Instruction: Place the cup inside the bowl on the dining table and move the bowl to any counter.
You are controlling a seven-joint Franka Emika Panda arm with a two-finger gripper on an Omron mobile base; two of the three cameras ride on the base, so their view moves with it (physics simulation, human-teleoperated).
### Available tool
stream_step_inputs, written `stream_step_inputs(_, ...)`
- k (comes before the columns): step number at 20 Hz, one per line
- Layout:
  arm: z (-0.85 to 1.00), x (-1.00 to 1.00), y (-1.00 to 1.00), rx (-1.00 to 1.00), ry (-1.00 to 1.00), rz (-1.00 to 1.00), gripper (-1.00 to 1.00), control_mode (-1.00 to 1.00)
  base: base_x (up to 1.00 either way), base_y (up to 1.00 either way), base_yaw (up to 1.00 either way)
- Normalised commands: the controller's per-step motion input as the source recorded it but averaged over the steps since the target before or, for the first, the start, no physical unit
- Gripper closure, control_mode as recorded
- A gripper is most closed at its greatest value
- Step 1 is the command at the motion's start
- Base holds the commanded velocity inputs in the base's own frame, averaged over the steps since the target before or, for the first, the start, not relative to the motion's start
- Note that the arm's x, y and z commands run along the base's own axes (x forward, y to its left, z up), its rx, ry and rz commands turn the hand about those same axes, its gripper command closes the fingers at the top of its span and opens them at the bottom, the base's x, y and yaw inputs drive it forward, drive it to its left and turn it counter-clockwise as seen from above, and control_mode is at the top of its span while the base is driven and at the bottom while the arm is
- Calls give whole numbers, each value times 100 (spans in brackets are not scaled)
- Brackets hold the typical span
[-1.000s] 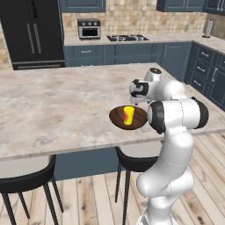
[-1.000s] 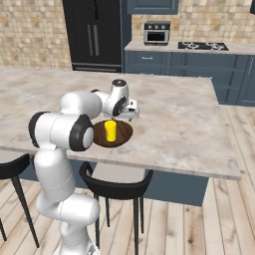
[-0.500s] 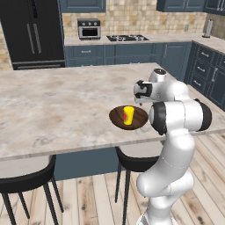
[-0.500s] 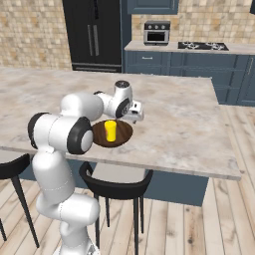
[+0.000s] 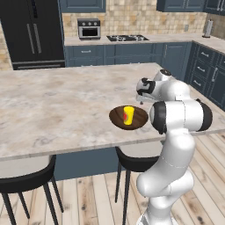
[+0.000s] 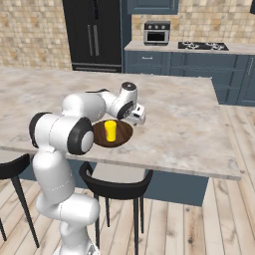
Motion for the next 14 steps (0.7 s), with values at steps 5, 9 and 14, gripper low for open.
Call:
stream_step_inputs(5,0,0,-18,16,0,-9,-100,-100,0,0,0)
stream_step_inputs(9,-2,0,-18,8,0,-7,-100,-100,0,0,0)
stream_step_inputs(14,-30,0,-13,0,0,-2,-100,-100,0,0,0)
